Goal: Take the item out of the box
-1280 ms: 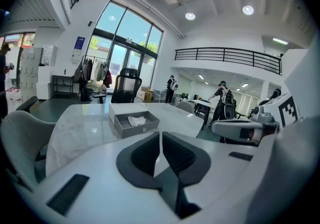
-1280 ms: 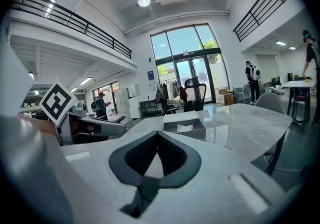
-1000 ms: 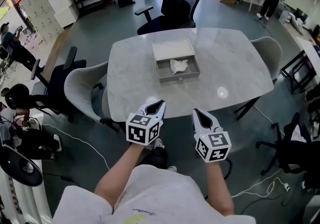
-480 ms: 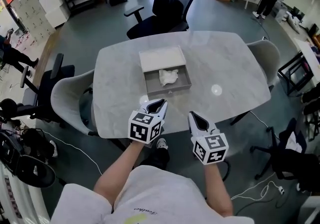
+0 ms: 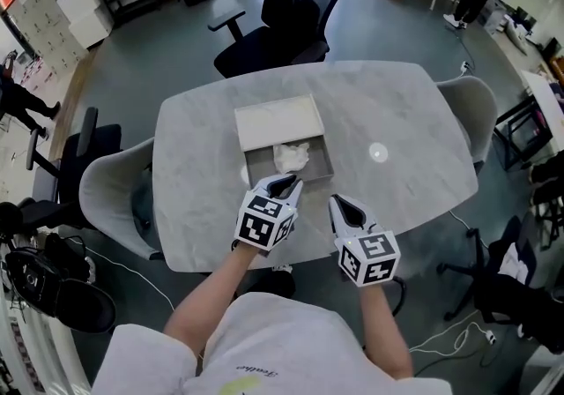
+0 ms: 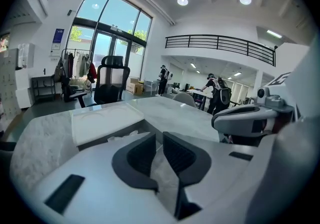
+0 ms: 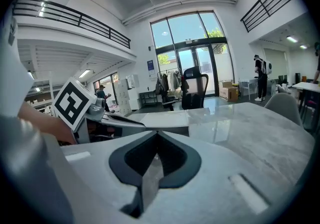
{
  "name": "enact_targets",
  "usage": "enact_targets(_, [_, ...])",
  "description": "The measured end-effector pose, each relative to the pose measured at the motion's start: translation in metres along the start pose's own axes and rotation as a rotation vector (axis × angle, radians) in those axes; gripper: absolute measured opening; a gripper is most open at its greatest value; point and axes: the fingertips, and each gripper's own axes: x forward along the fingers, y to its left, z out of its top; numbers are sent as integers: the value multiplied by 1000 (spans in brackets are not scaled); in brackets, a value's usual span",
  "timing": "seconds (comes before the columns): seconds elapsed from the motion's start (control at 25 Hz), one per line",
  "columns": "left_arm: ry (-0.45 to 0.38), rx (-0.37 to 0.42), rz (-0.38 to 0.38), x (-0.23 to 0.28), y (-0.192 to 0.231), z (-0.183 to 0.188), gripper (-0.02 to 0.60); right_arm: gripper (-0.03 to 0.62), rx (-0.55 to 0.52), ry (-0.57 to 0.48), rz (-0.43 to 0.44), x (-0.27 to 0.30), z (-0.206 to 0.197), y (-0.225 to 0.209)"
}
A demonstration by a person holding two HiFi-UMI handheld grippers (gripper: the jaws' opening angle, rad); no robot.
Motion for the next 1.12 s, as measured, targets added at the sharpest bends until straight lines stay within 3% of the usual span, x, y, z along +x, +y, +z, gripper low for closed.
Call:
enact_targets(0.52, [94,23,-2,59,27,-1,34,2,-25,70,25,41,15,-33])
enact_targets(0.6, [117,24,10,70,27,-4,93,2,-27,76,49,45,15,-40])
enact_targets(0.88, [198,45,120,99,42,-12,109,2,-51,95,174,61,21,-68])
enact_targets(1.12, [290,28,191,123,50,-18,177,2,-73,110,301,76,25,-80])
